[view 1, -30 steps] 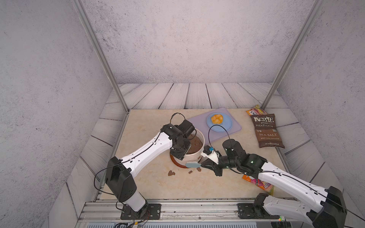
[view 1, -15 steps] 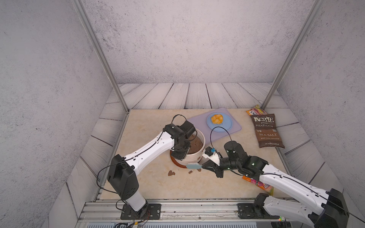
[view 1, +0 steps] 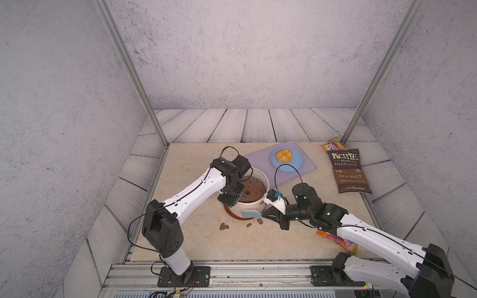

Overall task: Scrub the dried mud off the ceramic pot
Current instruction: Rotate the pot on the tray, then brush off the soil from the pot, then rotate the pot on the tray.

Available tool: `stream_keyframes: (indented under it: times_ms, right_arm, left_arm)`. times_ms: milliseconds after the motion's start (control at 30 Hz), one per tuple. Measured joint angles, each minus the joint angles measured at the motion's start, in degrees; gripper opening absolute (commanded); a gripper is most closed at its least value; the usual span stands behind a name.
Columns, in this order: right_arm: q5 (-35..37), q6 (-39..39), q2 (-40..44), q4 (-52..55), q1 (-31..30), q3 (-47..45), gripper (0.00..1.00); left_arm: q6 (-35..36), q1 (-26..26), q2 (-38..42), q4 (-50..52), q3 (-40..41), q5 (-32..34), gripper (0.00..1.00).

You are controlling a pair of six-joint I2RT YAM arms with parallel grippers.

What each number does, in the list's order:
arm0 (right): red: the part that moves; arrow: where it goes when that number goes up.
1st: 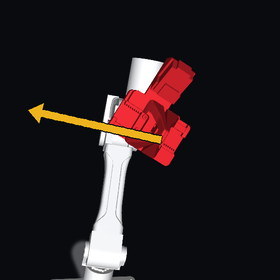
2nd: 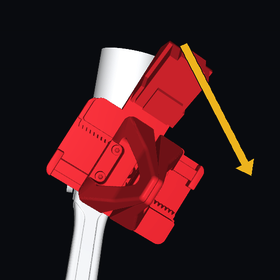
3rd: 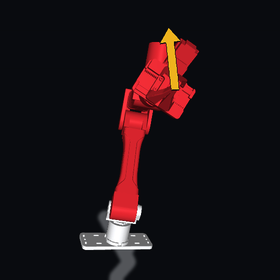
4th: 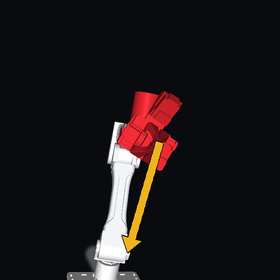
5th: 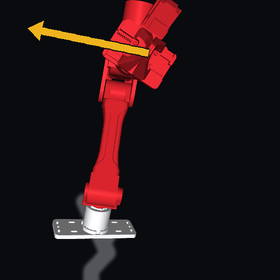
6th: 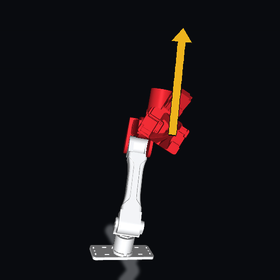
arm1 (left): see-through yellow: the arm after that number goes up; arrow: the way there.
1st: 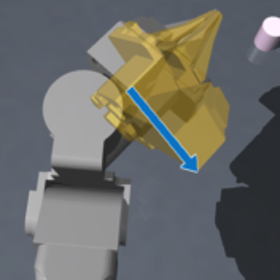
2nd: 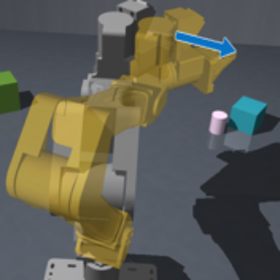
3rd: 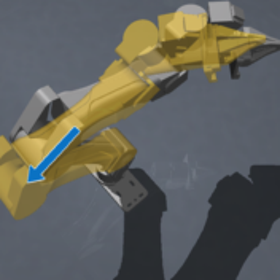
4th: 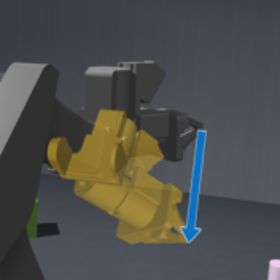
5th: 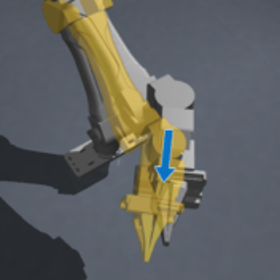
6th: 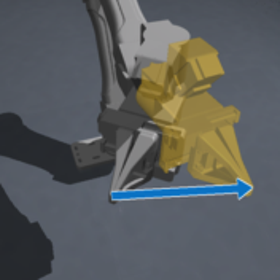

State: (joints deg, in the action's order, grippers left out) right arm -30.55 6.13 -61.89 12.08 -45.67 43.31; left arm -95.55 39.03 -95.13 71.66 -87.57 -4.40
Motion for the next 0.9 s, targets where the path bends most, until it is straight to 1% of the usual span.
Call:
stream_keyframes:
  times_ms: [267, 533, 900]
  right_arm:
    - [2.0, 1.8, -1.7, -0.4, 0.1, 0.2, 0.00]
    - [2.4, 2.1, -6.2, -3.8, 0.2, 0.6, 0.00]
    - [3.3, 4.1, -12.6, -8.8, 0.0, 0.8, 0.00]
  left_arm:
    - [11.1, -3.4, -2.4, 3.6, -2.7, -0.4, 0.13]
    - [20.2, -4.7, -6.1, 6.4, -7.0, 0.7, 0.10]
    - [26.8, -5.3, -6.5, 5.0, -7.5, 1.8, 0.09]
